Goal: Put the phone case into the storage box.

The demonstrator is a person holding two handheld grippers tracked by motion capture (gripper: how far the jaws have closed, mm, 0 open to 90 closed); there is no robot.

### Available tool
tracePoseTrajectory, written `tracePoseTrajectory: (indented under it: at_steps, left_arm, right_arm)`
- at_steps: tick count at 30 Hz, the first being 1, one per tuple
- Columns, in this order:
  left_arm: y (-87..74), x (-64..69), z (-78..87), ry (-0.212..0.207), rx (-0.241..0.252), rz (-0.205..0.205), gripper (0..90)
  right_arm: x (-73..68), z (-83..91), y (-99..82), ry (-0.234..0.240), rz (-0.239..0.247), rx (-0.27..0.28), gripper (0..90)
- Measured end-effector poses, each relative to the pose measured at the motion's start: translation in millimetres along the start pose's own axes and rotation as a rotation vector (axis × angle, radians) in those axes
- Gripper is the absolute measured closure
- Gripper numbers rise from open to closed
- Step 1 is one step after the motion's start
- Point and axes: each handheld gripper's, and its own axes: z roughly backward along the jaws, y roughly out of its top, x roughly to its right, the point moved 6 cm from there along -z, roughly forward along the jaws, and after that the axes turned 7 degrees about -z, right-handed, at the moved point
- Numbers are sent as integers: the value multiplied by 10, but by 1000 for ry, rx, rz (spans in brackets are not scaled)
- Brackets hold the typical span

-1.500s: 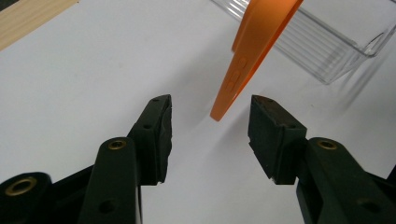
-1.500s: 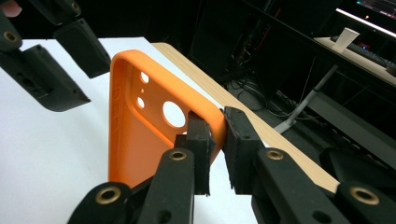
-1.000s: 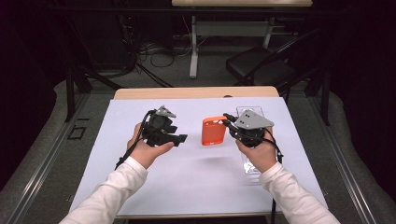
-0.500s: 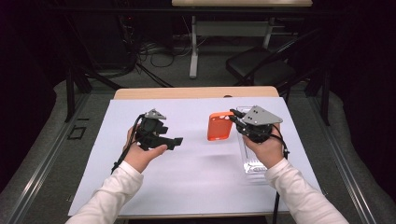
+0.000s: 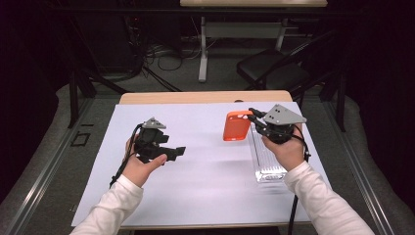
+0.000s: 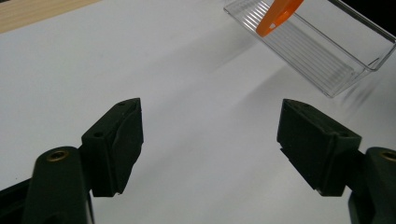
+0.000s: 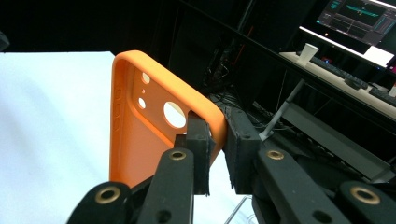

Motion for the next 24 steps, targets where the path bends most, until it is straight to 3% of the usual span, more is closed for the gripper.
tracePoseTrajectory:
  at_steps: [10, 16, 20, 24]
  left_arm:
    - [-57, 43, -11, -28, -4, -5, 156]
    - [-56, 55, -11, -21, -5, -14, 143]
    - [-61, 64, -13, -31, -2, -14, 36]
    - [-68, 69, -4, -25, 2, -22, 22]
  right_arm:
    - [195, 14, 13, -27, 7, -10, 812]
    - [307, 13, 11, -46, 27, -8, 812]
    - [357, 15, 31, -54, 39, -3, 812]
    - [400, 18, 49, -59, 43, -2, 811]
